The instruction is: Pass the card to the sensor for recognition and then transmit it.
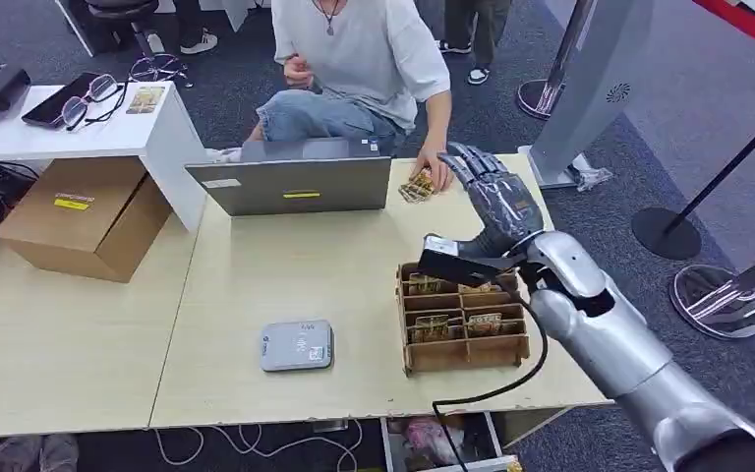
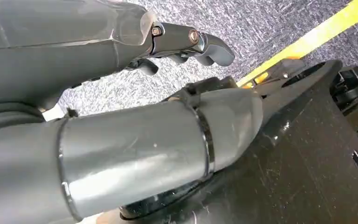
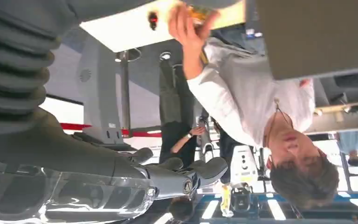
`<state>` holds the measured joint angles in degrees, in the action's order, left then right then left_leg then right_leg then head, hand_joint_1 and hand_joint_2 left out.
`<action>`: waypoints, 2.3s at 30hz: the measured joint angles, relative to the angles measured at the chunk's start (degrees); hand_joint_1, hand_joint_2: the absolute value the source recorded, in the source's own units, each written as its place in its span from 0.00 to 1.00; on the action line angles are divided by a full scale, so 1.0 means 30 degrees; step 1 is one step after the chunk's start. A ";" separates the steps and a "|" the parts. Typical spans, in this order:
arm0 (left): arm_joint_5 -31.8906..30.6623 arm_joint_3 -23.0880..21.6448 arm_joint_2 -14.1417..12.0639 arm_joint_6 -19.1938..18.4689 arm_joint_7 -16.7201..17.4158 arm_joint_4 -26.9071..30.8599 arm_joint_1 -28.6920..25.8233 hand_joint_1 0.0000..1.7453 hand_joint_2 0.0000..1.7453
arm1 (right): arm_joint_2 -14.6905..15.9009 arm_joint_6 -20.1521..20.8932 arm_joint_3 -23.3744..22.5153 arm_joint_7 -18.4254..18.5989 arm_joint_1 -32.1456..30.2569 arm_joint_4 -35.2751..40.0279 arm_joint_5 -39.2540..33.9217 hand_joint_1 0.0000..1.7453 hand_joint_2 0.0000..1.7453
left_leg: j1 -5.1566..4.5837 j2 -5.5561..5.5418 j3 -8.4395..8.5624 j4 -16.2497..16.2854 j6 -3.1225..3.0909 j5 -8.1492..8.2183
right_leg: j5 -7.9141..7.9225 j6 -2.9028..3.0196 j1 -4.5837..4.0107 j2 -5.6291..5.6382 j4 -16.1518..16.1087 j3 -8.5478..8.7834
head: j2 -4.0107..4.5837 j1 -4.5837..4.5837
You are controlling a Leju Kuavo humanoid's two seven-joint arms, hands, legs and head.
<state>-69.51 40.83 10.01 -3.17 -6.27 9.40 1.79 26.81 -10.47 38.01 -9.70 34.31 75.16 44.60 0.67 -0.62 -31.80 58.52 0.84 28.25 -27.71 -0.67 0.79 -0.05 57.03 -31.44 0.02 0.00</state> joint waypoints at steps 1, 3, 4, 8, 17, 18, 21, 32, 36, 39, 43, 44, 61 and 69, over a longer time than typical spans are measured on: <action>0.0116 0.0094 -0.0015 0.0000 -0.0022 0.0000 -0.0010 0.00 0.00 | 0.0349 0.0103 0.0008 -0.0029 -0.0179 0.0208 -0.0171 0.00 1.00 | 0.0000 0.0000 -0.0001 0.0000 0.0000 0.0000 | 0.0000 0.0000 0.0000 0.0000 0.0000 0.0000 | 0.0000 0.0000; 0.0292 0.0306 -0.0066 -0.0008 -0.0080 0.0000 -0.0027 0.00 0.00 | 0.1465 0.0308 0.0037 -0.0058 -0.0487 0.0805 -0.0835 0.00 1.00 | -0.0006 -0.0006 -0.0008 0.0002 -0.0001 0.0001 | 0.0000 -0.0001 0.0005 -0.0006 -0.0001 0.0000 | 0.0000 0.0000; 0.0351 0.0387 -0.0088 -0.0008 -0.0110 0.0000 -0.0053 0.00 0.00 | 0.1901 0.0373 0.0044 -0.0066 -0.0610 0.1126 -0.1140 0.00 1.00 | -0.0007 -0.0010 -0.0016 0.0001 -0.0002 0.0001 | -0.0001 -0.0002 0.0008 -0.0009 -0.0001 -0.0001 | 0.0000 0.0000; 0.0438 0.0561 -0.0175 -0.0015 -0.0146 0.0000 -0.0143 0.00 0.00 | 0.3197 0.0511 0.0044 -0.0087 -0.0838 0.1861 -0.1569 0.00 1.00 | -0.0007 0.0009 -0.0010 0.0001 -0.0002 0.0004 | 0.0000 -0.0002 0.0007 0.0003 -0.0001 -0.0007 | 0.0000 0.0000; 0.0846 0.1064 -0.0452 -0.0139 -0.0372 0.0000 -0.0238 0.00 0.00 | 0.6486 0.3741 0.1084 -0.0058 0.0228 0.3921 -0.5411 0.00 1.00 | -0.0011 -0.0008 -0.0028 0.0002 -0.0005 0.0001 | 0.0004 -0.0010 0.0012 -0.0011 0.0001 -0.0013 | 0.0000 -0.0007; 0.0883 0.1130 -0.0481 -0.0153 -0.0372 0.0000 -0.0242 0.00 0.00 | 0.6803 0.4492 0.1291 -0.0044 0.0629 0.4091 -0.6155 0.00 1.00 | -0.0012 -0.0008 -0.0028 0.0002 -0.0005 0.0000 | 0.0004 -0.0010 0.0014 -0.0010 0.0001 -0.0013 | 0.0000 -0.0007; 0.0890 0.1297 -0.0554 -0.0190 -0.0394 0.0000 -0.0251 0.00 0.00 | 0.7662 0.5714 0.1881 0.0000 0.1668 0.4557 -0.7631 0.00 1.00 | -0.0010 -0.0008 -0.0026 0.0002 -0.0005 0.0000 | 0.0004 -0.0011 0.0013 -0.0012 0.0001 -0.0011 | 0.0000 -0.0007; 0.0890 0.1421 -0.0605 -0.0190 -0.0423 0.0000 -0.0243 0.00 0.00 | 0.8638 0.5887 0.3023 0.0036 0.2558 0.5052 -0.7935 0.00 1.00 | -0.0010 -0.0008 -0.0027 0.0002 -0.0005 0.0000 | 0.0005 -0.0011 0.0013 -0.0013 0.0001 -0.0011 | 0.0000 0.0000; 0.0890 0.1501 -0.0634 -0.0183 -0.0438 0.0000 -0.0245 0.00 0.00 | 0.8929 0.7473 0.3562 0.0334 0.3264 0.5109 -0.9283 0.00 1.00 | -0.0010 -0.0008 -0.0028 0.0002 -0.0006 -0.0001 | 0.0005 -0.0012 0.0013 -0.0011 0.0001 -0.0011 | 0.0000 -0.0007; 0.0861 0.1516 -0.0634 -0.0161 -0.0540 0.0000 -0.0243 0.00 0.00 | 0.9097 0.8556 0.4301 0.0656 0.4223 0.5154 -0.9978 0.00 1.00 | -0.0009 -0.0006 -0.0023 0.0002 -0.0006 -0.0001 | 0.0006 -0.0012 0.0012 -0.0007 0.0001 -0.0011 | 0.0000 -0.0007; 0.0766 0.1545 -0.0634 -0.0146 -0.0561 -0.0007 -0.0249 0.00 0.00 | 0.9425 0.9167 0.5692 0.1254 0.5277 0.5154 -1.0662 0.00 1.00 | -0.0009 -0.0009 -0.0026 0.0002 -0.0006 -0.0002 | 0.0006 -0.0013 0.0012 -0.0013 0.0001 -0.0011 | 0.0000 -0.0007; 0.0729 0.1552 -0.0642 -0.0190 -0.0561 0.0000 -0.0246 0.00 0.00 | 0.9498 0.9364 0.6100 0.1428 0.5536 0.5154 -1.0742 0.00 1.00 | -0.0010 -0.0008 -0.0026 0.0002 -0.0006 -0.0002 | 0.0006 -0.0013 0.0012 -0.0011 0.0001 -0.0011 | 0.0000 0.0000; 0.0781 0.2324 -0.0664 -0.0182 -0.0365 -0.0029 -0.0237 0.00 0.00 | 1.1509 0.6204 0.9538 0.1960 0.5396 0.6764 -1.2716 0.00 1.00 | -0.0009 -0.0018 -0.0030 0.0009 -0.0007 0.0002 | 0.0003 -0.0017 0.0011 -0.0022 -0.0006 -0.0016 | 0.0000 -0.0007; 0.0358 0.2339 -0.0561 -0.0168 -0.0489 -0.0036 -0.0244 0.00 0.00 | 1.2281 0.3884 0.7954 0.2025 -0.0739 0.8054 -1.0478 0.00 1.00 | -0.0011 -0.0034 -0.0057 0.0009 -0.0020 0.0013 | 0.0000 -0.0019 0.0011 -0.0048 -0.0008 -0.0025 | 0.0000 0.0000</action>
<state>-68.43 47.84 8.33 -3.67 -7.74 9.29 1.06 63.65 1.18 61.87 -3.63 32.09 99.32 13.16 0.64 -0.72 -31.97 58.54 0.78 28.29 -27.71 -0.72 0.83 -0.19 57.00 -31.51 0.02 0.00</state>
